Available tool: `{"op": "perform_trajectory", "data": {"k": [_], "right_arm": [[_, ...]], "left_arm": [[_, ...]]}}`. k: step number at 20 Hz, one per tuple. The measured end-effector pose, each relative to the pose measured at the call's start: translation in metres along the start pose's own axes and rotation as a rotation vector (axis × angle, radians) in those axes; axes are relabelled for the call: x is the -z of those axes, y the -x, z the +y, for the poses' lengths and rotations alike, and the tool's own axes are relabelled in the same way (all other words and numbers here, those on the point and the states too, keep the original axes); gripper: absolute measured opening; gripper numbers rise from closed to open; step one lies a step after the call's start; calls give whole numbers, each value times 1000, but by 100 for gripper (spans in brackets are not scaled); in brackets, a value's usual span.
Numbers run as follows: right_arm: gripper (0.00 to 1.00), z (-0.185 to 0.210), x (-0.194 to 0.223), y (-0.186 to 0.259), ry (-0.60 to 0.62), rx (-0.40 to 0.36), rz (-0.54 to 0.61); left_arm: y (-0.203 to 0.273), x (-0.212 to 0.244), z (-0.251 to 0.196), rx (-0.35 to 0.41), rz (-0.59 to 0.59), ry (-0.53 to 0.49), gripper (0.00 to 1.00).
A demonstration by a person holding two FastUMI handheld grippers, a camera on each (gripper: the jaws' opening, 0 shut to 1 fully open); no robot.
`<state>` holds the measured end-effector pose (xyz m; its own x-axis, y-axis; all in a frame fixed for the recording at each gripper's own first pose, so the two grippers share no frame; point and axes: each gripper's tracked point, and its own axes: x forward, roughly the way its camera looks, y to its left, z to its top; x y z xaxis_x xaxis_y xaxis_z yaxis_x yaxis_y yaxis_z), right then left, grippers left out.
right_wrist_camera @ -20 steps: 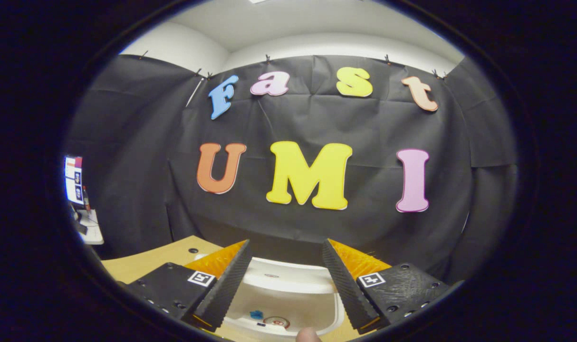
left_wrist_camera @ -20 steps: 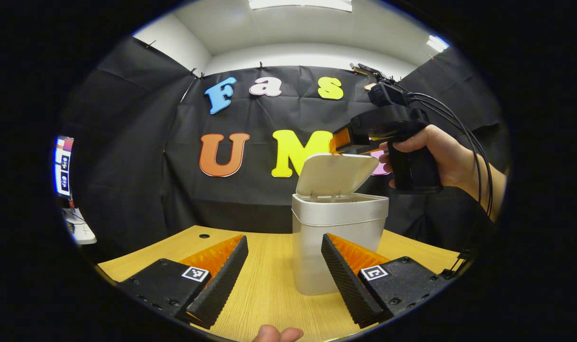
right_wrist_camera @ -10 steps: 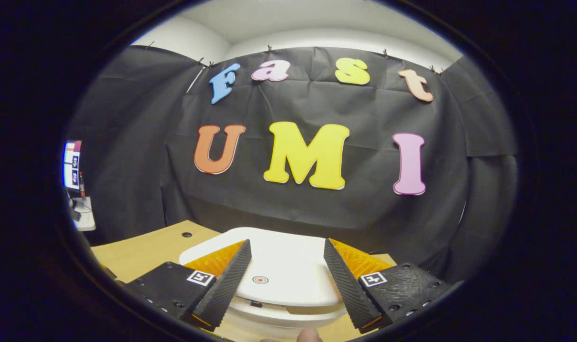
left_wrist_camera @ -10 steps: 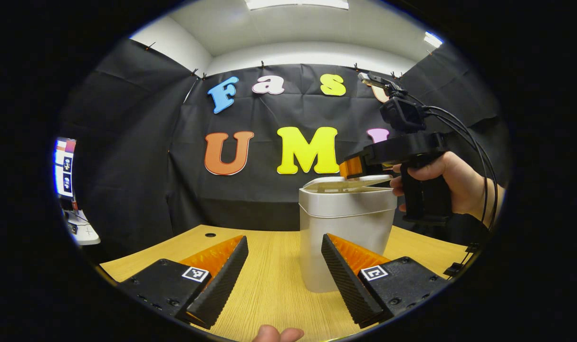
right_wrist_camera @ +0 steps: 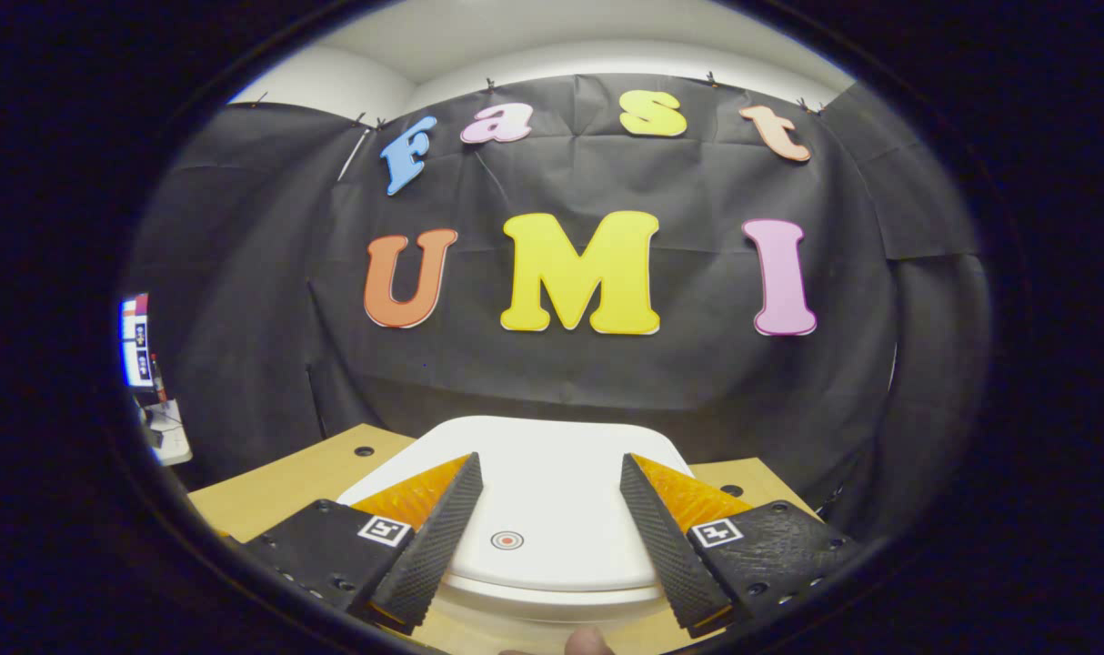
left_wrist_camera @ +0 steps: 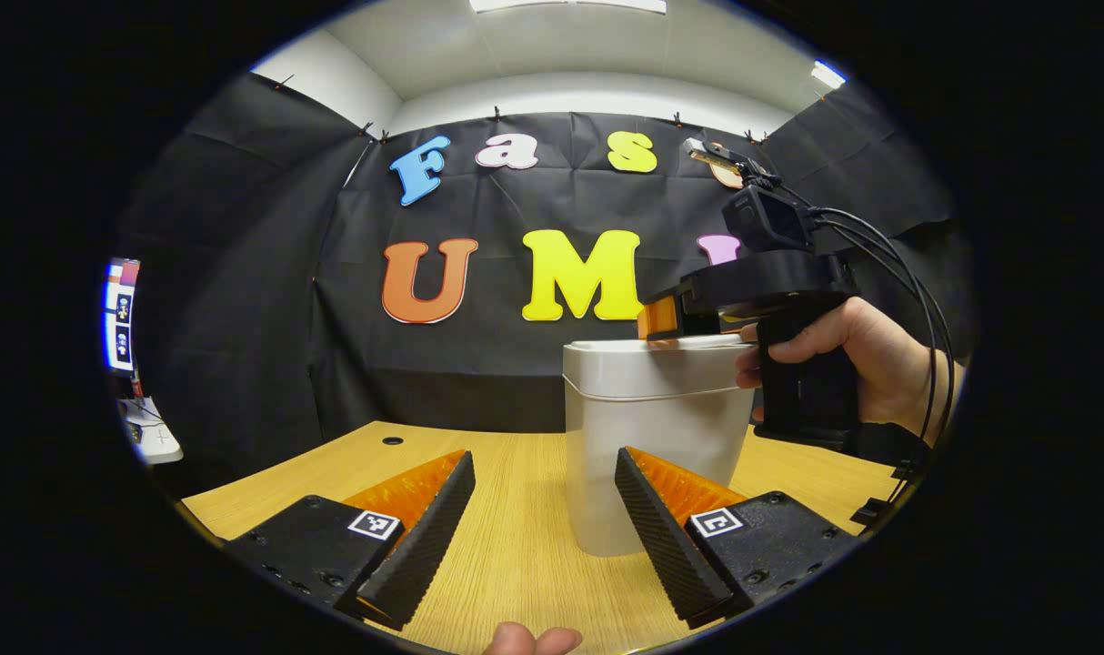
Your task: Press the lid of the desktop garbage bin to open it, pick up the crumpled paper on the desktop and throw it into the bin, then pick up the pop can on the desktop and drop it into the bin, and finally close the garbage bin lid.
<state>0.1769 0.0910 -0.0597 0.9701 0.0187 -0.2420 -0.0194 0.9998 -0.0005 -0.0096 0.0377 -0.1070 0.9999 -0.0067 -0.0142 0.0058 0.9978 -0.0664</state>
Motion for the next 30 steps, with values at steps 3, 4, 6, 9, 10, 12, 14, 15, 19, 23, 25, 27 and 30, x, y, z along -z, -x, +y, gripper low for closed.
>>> {"op": "perform_trajectory", "data": {"k": [3,4,6,9,10,12,14,15,19,23,25,27,30], "right_arm": [[97,0,3,1,6,12,-22],[97,0,4,2,10,15,-32],[99,0,5,0,14,17,-36],[99,-2,12,1,6,11,-27],[98,-1,10,0,-6,9,-23],[98,-1,11,0,-12,9,-27],[100,-1,11,1,-16,10,-33],[99,0,9,0,-16,11,-30],[96,1,1,4,-32,17,-58],[94,11,-12,8,-29,2,-110],[94,13,-23,19,29,-10,-152],[94,13,-34,37,51,-30,-201],[95,-6,-42,61,63,-1,-269]], "left_arm": [[-2,5,8,-18,7,-31,100],[-3,6,12,-28,9,-45,100],[-5,7,24,-60,14,-63,100],[-5,7,28,-67,16,-31,100],[-4,4,27,-64,13,-21,100],[-3,3,25,-59,11,-15,100],[-2,5,23,-53,18,-19,100],[-2,3,22,-52,20,-23,100],[1,-3,19,-45,3,-25,100],[-2,3,29,-64,14,-44,100],[-3,3,36,-81,10,-35,100],[-4,1,38,-93,4,-28,100],[-5,8,42,-106,16,-37,100]]}}
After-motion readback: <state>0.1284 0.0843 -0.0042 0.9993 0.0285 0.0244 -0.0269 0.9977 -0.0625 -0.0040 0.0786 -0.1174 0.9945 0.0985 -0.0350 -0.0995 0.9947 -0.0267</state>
